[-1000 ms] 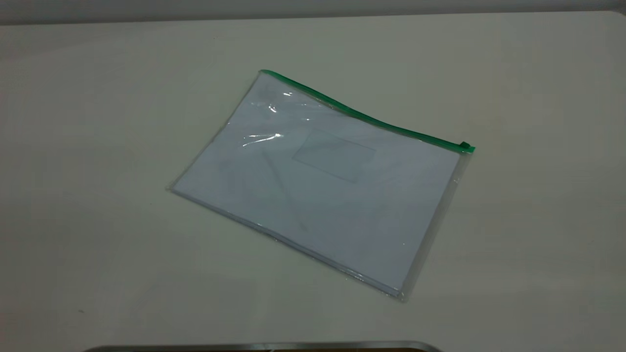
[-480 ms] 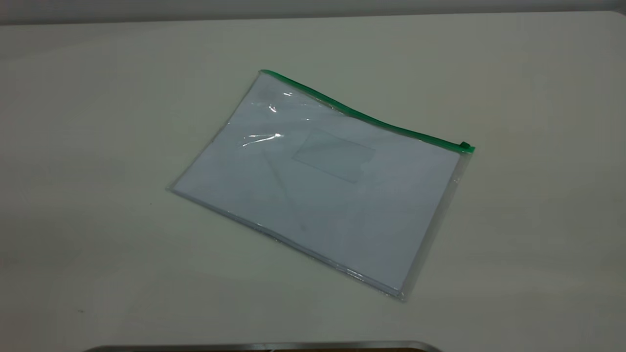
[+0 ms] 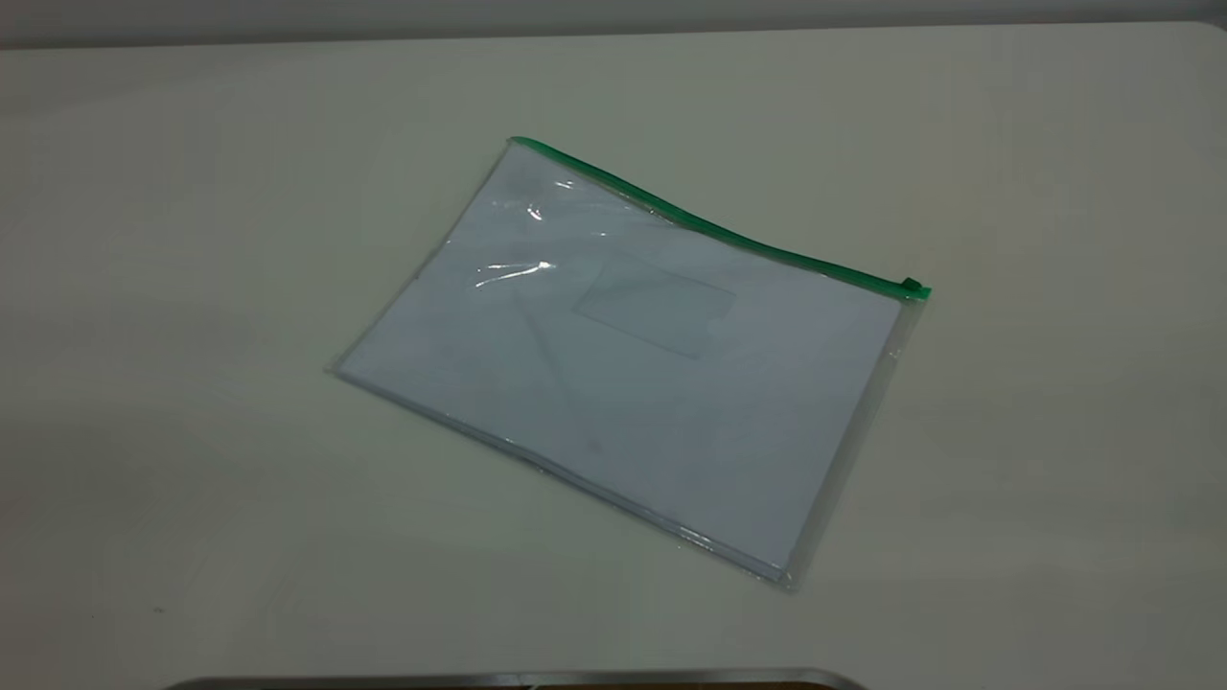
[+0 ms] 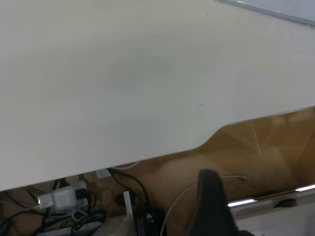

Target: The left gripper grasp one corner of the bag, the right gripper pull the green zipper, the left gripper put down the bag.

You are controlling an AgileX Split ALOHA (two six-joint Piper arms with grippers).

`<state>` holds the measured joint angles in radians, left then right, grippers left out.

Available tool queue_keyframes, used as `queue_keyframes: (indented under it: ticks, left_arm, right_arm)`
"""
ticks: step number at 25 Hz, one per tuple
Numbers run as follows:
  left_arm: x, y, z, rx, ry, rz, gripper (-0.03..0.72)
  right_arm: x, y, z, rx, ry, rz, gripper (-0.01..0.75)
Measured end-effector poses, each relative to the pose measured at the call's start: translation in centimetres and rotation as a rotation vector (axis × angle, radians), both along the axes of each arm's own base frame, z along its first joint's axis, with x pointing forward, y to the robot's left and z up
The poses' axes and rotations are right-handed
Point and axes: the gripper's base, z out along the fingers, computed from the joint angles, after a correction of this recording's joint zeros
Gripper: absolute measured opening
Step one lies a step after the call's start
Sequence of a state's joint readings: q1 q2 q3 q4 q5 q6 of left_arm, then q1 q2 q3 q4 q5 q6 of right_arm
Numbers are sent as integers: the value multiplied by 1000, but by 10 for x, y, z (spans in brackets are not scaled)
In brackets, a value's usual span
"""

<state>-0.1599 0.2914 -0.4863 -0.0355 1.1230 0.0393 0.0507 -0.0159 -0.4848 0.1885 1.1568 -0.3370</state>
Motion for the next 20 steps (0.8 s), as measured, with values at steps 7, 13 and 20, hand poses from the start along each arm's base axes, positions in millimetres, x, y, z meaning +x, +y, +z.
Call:
queue_keyframes:
  ticks: [7,13,20]
  left_arm:
    - [0,0,0,0,0,1,590]
    - [-9,3,2,-2,-74,66,590]
    - [-34,5,2,-14,-254,163,590]
  right_arm:
    - [0,0,0,0,0,0,561]
    - [0,0,0,0,0,0,561]
    - [0,0,0,0,0,0,560]
